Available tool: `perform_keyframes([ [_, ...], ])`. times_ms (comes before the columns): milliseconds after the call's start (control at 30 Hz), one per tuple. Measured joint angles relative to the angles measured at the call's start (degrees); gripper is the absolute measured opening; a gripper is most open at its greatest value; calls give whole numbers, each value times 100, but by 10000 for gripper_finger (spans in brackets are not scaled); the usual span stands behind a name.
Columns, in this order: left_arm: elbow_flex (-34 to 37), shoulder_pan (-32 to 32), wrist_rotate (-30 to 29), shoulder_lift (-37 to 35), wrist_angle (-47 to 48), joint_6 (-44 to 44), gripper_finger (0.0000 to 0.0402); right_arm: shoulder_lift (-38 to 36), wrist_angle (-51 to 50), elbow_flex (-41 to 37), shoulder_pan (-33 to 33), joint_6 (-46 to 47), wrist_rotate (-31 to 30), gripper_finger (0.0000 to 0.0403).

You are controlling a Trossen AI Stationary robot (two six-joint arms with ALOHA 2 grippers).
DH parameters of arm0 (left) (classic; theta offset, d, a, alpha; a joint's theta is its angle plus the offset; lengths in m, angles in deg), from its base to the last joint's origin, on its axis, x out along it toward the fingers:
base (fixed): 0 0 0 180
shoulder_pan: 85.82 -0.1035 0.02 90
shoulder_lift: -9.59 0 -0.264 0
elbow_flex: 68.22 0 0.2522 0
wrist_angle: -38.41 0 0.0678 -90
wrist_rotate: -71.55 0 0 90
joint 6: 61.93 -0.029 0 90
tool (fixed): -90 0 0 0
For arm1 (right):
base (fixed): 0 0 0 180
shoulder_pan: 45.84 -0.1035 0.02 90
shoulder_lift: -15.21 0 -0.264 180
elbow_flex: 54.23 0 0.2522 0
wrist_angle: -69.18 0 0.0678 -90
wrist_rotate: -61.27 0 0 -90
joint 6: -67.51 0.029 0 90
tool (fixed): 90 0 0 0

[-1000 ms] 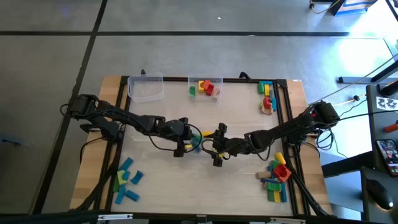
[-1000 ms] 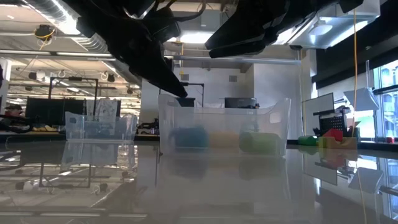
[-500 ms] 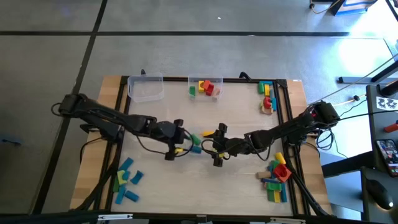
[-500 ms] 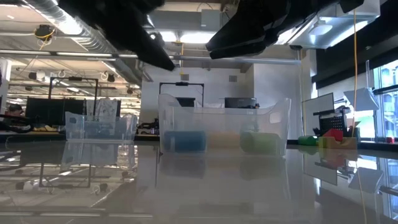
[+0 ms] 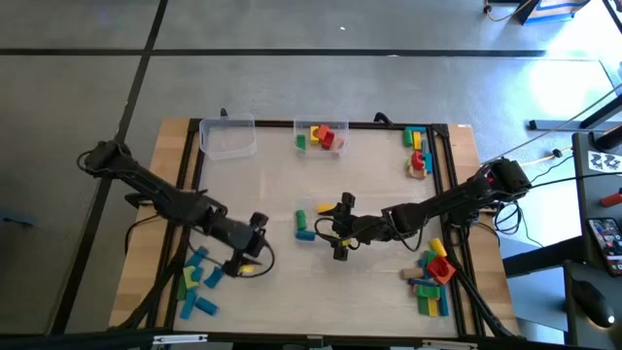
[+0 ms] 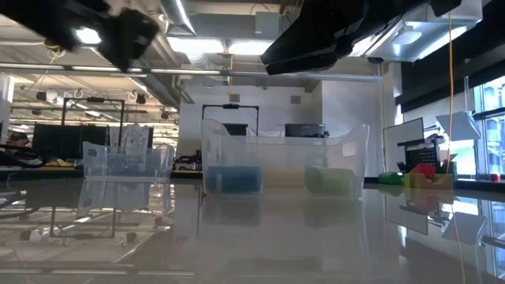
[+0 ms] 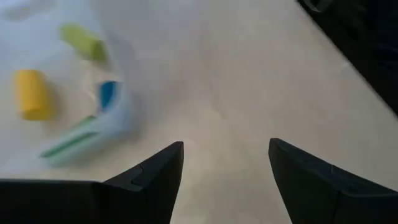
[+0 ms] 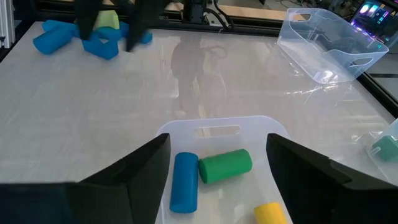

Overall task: Sort blocks by size
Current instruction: Put the blue cylindrical block into the bottom transparent bin

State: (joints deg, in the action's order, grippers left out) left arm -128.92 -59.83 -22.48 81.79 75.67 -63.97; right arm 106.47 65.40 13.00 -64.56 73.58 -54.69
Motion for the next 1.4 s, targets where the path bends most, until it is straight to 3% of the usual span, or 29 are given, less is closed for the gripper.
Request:
perform_keyframes([
  [167,0,443,-2,7,93,791,232,-1,0,0,0,3,1,264],
  [467,0,1092,4,9,715,1223,232,0,0,0,0,14,1,264],
  [833,0,2206,12,9,1553,3543,232,-1,0,0,0,11,-5,264],
  [1400,0,3404,50,505,1275,5997,232,0,-10,0,4,-70,-22,264],
])
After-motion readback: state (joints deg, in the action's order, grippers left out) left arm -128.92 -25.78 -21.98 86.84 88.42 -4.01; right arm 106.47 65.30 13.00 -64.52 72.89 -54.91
